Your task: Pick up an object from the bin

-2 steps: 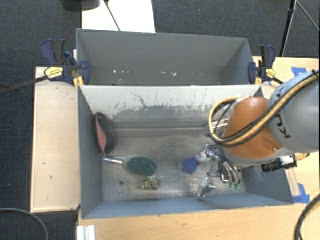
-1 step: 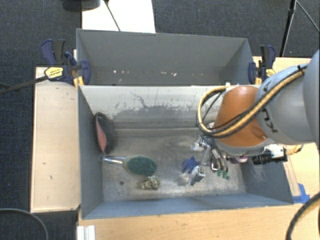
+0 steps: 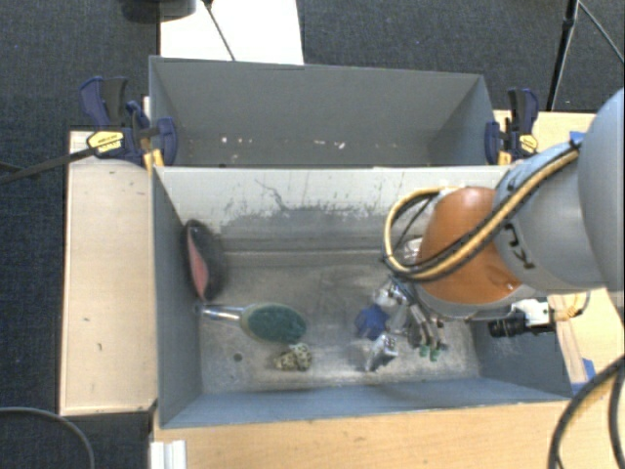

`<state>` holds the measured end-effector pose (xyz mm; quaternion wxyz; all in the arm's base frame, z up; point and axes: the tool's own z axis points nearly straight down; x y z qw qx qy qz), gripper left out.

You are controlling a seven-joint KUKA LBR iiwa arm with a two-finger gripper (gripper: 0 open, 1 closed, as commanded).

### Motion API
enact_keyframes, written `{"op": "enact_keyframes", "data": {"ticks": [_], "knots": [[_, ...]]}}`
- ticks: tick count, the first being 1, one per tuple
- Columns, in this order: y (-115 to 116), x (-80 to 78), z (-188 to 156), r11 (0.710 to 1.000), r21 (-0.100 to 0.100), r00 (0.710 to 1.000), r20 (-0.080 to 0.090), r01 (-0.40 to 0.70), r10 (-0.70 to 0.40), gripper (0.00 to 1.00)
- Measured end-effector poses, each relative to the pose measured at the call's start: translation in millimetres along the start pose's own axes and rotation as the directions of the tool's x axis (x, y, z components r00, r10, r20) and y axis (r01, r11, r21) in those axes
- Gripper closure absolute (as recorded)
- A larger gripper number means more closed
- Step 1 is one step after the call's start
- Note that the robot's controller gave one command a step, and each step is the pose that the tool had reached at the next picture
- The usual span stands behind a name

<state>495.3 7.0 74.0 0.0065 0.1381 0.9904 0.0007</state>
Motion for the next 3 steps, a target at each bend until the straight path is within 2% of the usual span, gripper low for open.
{"op": "enact_keyframes", "data": {"ticks": [1,2,3], "knots": [[6.2,13.7,-0.4,0.970,-0.005,0.970,0.006,-0.242,0.242,0.00],[4.8,11.7,-2.3,0.970,-0.006,0.970,0.012,-0.241,0.241,1.00],[5.6,8.7,-66.4,0.971,0.002,0.971,-0.005,-0.237,0.237,1.00]]}}
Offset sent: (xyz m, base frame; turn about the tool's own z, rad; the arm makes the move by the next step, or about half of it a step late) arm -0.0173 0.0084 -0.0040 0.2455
